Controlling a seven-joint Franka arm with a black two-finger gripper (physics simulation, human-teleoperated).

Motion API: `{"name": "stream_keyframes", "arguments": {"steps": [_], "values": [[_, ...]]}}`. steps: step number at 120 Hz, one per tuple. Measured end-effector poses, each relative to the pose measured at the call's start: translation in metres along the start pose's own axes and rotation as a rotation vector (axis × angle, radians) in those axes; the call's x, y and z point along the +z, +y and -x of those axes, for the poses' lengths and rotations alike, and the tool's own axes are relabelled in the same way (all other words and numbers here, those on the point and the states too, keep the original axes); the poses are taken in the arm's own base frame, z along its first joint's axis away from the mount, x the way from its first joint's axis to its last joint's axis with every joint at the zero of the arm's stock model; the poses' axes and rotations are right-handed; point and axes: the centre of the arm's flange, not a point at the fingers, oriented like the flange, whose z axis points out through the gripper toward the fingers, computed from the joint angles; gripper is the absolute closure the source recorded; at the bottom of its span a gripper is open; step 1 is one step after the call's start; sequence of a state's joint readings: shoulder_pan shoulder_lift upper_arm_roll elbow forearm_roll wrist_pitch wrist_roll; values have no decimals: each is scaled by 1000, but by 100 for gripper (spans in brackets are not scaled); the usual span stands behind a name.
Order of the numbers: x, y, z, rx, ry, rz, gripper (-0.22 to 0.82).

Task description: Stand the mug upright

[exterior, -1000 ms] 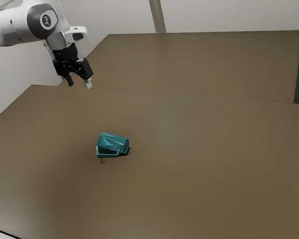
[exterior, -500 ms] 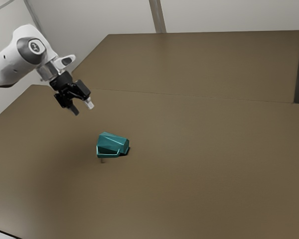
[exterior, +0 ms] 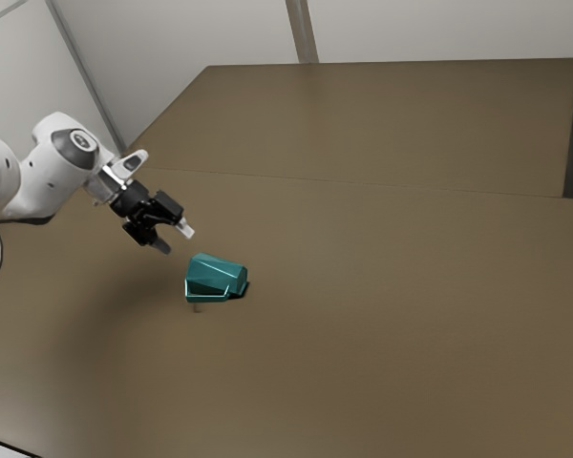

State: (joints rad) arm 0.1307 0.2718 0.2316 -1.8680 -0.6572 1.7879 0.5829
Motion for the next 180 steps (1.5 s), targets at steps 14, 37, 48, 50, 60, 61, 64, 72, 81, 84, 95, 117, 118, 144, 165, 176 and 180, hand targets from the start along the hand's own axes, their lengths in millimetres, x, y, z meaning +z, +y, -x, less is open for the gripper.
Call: {"name": "stream_keyframes", "arguments": {"steps": [14,37,48,50,60,61,64,72,81,84,95,117,118,144,165,176,180], "values": [[10,-11,2,-1,9,12,0],[24,-35,3,-18,29,61,0],[29,-35,2,-9,41,100,0],[30,-35,2,-7,42,107,0],[36,-35,5,-3,39,148,0],[37,-35,5,-3,39,152,0],[39,-35,6,-1,38,161,0],[45,-36,6,4,34,186,0],[50,-35,5,12,37,215,0],[51,-35,5,17,38,223,0],[56,-32,6,30,36,255,0],[66,-34,9,41,28,298,35],[66,-33,9,42,28,300,37],[64,-31,9,67,39,317,67],[56,-22,10,95,46,339,74],[49,-18,12,110,48,351,74],[45,-15,13,118,50,354,74]]}}
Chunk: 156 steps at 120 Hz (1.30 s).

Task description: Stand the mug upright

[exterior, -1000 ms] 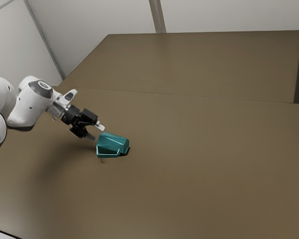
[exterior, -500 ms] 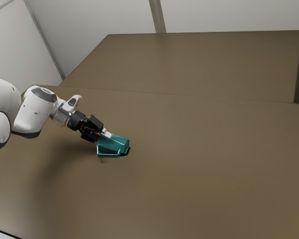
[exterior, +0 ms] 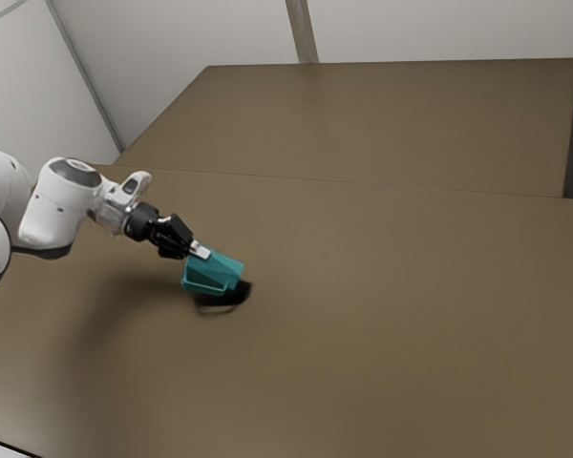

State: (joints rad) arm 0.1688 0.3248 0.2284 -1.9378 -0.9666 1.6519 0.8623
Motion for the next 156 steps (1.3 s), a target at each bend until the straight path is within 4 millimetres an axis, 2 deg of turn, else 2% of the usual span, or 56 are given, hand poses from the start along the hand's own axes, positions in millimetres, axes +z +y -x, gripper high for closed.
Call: {"name": "stream_keyframes", "arguments": {"steps": [16,38,53,89,102,118,134,156], "values": [[-7,29,-2,47,-26,-27,74],[-24,74,-9,116,-127,-223,75],[-16,88,-14,138,-209,-374,75],[17,124,-30,230,-312,-718,76],[21,125,-30,233,-307,-806,77],[37,117,-27,229,-304,-872,77],[54,114,-27,235,-304,-916,78],[63,109,-27,219,-290,-952,78]]}}
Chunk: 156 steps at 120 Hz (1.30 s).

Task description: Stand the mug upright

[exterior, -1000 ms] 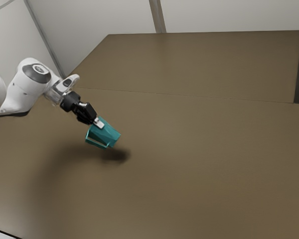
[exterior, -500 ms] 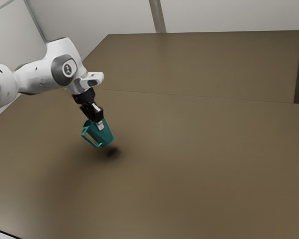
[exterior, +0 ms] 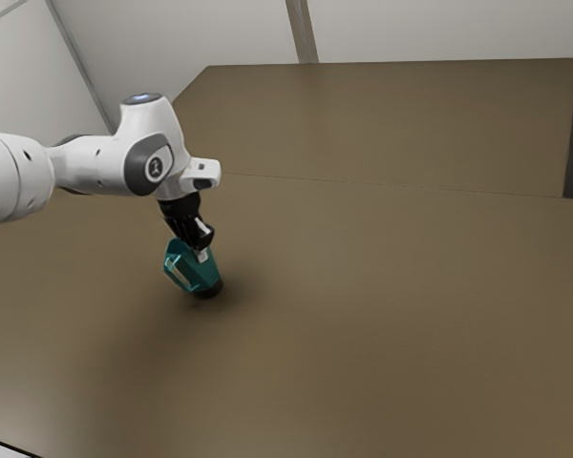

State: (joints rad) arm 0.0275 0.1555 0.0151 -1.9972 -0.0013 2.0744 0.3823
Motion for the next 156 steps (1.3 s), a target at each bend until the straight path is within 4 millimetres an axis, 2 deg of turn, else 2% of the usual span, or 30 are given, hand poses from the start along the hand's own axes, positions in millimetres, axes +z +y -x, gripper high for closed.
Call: {"name": "stream_keyframes", "arguments": {"steps": [40,44,63,76,88,106,127,138,156], "values": [[20,-1,-2,-56,-23,-5,76],[20,-1,-2,-60,-22,-4,72],[18,-1,-2,-79,-16,1,37],[6,0,-1,-88,1,-3,22],[-18,1,4,-96,24,-5,14],[-69,-2,2,-107,57,-9,7],[-130,-3,0,-111,87,-17,3],[-161,1,7,-110,107,-23,2],[-197,7,18,-109,121,-27,1]]}}
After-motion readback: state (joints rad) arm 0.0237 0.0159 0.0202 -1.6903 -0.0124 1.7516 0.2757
